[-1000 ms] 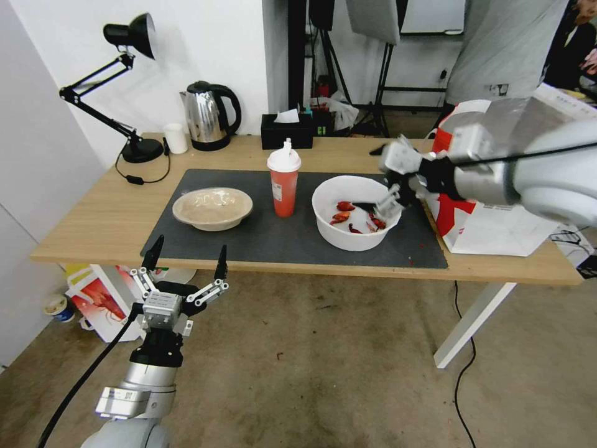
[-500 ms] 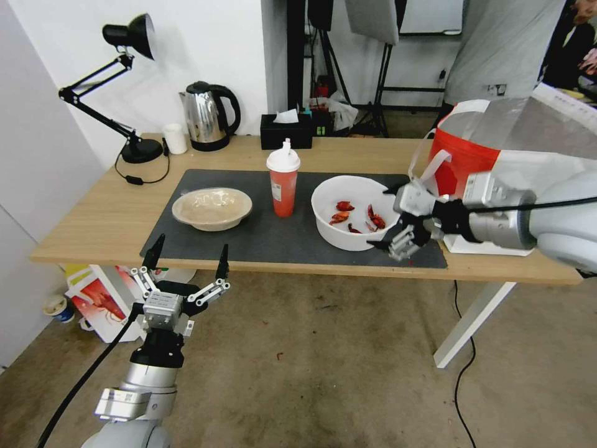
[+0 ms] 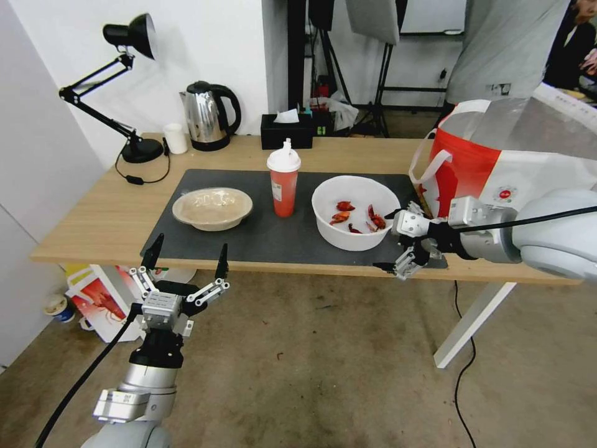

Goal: Pick up the trash from the table and place it into the takeout bag.

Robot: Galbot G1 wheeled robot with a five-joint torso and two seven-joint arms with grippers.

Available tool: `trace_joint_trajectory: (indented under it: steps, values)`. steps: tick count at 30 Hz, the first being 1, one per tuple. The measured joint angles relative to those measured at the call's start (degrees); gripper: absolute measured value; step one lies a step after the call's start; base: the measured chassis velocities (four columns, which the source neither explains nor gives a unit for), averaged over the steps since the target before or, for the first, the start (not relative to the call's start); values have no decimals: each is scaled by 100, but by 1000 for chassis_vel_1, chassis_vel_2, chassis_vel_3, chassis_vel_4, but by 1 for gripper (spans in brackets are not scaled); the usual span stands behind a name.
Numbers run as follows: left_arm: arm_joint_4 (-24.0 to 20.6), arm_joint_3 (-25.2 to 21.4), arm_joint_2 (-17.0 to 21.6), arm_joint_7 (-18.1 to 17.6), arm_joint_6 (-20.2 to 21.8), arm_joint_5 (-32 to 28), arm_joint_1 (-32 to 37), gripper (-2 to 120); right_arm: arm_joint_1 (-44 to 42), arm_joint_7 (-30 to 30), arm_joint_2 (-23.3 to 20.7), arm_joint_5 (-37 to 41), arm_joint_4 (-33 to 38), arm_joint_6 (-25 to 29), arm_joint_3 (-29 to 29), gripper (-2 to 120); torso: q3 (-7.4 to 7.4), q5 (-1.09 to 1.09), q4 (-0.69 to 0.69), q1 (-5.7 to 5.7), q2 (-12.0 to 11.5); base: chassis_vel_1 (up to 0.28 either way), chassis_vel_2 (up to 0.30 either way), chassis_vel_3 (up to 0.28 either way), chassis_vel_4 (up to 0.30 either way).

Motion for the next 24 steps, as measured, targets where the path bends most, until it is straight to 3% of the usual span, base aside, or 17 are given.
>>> trace_joint_trajectory:
  steps: [15,24]
  values:
    - [30,-65,-1,-3,-105,-8,29,100,-1003,-40,-486,46,-530,23,1004,100,0,0,0,0,0,0,0,0,0]
    - [51,-61,0,-3,-106,-9,6,100,-1281,-36,-621,90,-642,20,1181,100,0,0,0,0,0,0,0,0,0]
